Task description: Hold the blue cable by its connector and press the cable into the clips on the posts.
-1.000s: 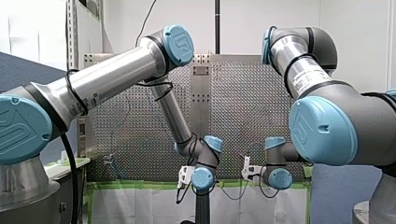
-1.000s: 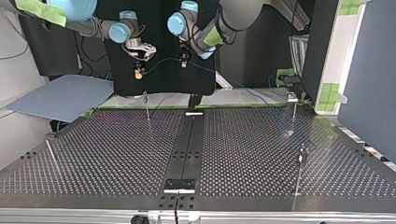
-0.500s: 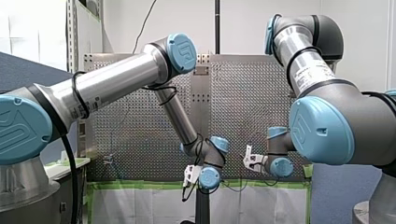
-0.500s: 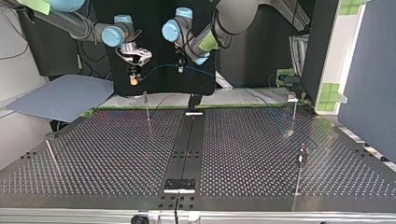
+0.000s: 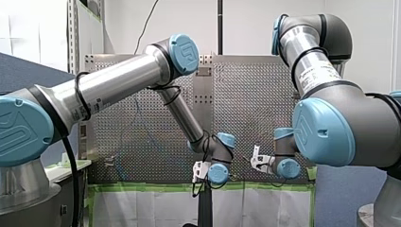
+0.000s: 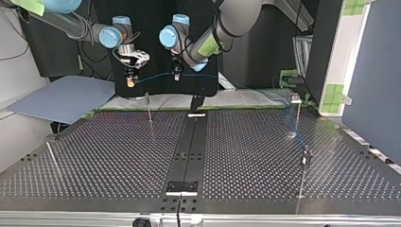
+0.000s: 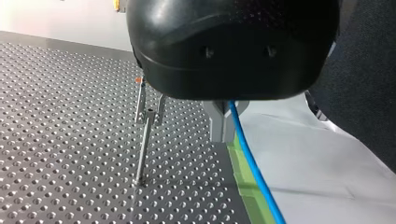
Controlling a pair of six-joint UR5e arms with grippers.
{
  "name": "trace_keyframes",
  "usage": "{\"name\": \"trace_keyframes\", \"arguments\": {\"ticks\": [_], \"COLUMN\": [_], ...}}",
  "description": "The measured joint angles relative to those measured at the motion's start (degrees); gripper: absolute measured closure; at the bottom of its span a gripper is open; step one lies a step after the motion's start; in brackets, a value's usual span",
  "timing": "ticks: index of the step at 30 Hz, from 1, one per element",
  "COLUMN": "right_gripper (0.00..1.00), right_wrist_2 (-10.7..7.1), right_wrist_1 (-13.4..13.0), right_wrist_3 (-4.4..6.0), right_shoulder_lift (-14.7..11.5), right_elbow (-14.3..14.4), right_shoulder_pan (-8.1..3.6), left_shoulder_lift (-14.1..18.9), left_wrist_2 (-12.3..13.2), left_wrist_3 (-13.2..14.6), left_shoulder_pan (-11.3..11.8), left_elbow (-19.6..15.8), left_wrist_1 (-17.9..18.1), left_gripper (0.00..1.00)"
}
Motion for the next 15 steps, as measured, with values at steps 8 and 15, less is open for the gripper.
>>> {"name": "trace_keyframes", "arguments": {"ticks": [8,15], "right_gripper": [1.00,1.00], "right_wrist_2": [-0.53,-1.28], "right_wrist_1": [-1.3,-2.0], "right_wrist_3": [-0.25,-1.23], "right_shoulder_lift": [0.3,2.4], "right_elbow": [-0.1,-1.4], "right_shoulder_pan": [-0.31,-1.16], "left_shoulder_lift": [-2.1,-3.5], "left_wrist_2": [0.3,-0.7], "left_wrist_3": [-0.9,-1.8], "left_shoulder_pan": [-0.8,-1.5], "left_elbow": [2.0,4.8], "left_wrist_1": [-0.3,1.3], "left_gripper": [1.00,1.00]}}
